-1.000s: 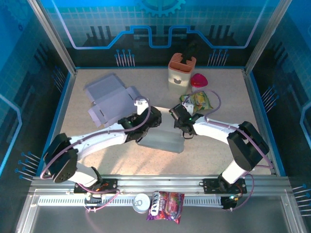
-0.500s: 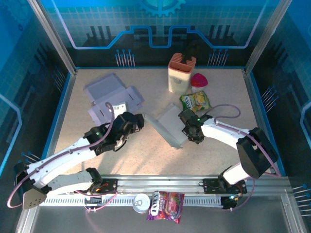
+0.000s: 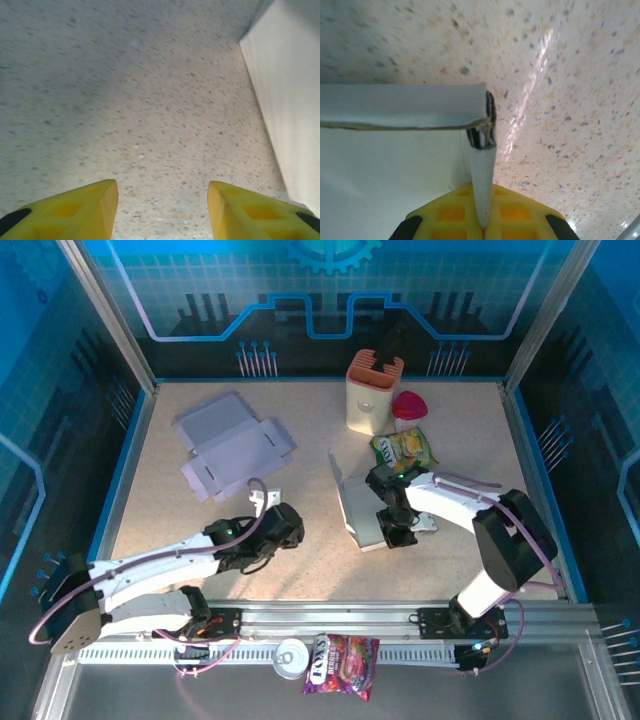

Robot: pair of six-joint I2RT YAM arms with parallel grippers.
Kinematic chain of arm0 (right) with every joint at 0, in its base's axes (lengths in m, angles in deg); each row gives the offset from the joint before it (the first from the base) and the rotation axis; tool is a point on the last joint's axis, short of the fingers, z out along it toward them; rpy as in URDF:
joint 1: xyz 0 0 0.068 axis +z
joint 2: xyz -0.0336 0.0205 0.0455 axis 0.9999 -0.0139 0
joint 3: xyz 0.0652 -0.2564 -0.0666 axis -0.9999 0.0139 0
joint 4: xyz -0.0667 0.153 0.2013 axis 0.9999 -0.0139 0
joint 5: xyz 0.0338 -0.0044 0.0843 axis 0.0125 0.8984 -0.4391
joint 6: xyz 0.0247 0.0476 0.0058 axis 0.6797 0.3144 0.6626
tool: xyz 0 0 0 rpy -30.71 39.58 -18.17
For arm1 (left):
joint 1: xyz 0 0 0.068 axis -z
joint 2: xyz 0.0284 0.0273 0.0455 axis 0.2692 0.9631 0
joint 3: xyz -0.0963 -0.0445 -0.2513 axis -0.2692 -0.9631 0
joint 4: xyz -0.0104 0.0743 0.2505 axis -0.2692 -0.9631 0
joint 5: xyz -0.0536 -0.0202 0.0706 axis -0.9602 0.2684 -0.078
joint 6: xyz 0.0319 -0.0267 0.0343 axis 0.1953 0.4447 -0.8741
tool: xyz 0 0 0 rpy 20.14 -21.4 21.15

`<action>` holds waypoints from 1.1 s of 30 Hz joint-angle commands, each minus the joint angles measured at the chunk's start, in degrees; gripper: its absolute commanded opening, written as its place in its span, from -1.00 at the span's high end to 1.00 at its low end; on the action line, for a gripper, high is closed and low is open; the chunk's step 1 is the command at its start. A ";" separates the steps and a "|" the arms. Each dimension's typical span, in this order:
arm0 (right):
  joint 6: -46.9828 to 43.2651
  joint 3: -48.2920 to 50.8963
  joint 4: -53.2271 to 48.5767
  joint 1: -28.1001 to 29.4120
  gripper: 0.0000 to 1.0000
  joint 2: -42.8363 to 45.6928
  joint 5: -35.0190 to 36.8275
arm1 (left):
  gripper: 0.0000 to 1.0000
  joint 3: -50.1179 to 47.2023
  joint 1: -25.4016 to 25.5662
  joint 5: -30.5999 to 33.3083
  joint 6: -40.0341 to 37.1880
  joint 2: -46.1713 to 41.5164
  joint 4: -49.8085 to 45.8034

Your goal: Fold the paper box

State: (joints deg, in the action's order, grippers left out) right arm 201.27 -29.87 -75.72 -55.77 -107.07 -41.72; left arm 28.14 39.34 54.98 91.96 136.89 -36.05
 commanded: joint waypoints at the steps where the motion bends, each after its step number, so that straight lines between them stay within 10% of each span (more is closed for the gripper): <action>1: 6.19 -0.38 -0.66 1.58 1.00 -0.78 -3.53 | 0.00 -1.26 1.23 -2.37 0.79 3.32 7.00; 13: 5.60 -0.19 3.31 6.56 0.03 3.06 0.21 | 0.00 -0.63 1.80 -3.65 -1.84 8.25 17.04; 18: -1.23 -5.63 -5.15 11.86 -0.06 12.51 17.75 | -0.01 1.05 1.82 -2.65 -2.11 9.02 16.31; 23: -28.97 -1.63 10.25 16.13 -0.04 23.27 29.43 | -0.02 -0.42 1.73 -2.93 -2.84 6.52 18.78; 27: -58.16 7.56 36.21 16.04 0.03 31.42 18.96 | -0.02 -0.43 1.47 -4.68 -3.45 6.30 20.72; 33: -72.61 -6.48 24.42 17.45 -0.03 22.66 9.12 | -0.02 0.20 1.34 -5.81 -3.59 7.50 21.85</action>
State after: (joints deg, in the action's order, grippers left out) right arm 143.14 -30.02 -50.61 -39.88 -80.84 -27.93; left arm 27.31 40.81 50.68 89.90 144.34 -15.57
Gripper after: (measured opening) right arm 0.515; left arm 0.511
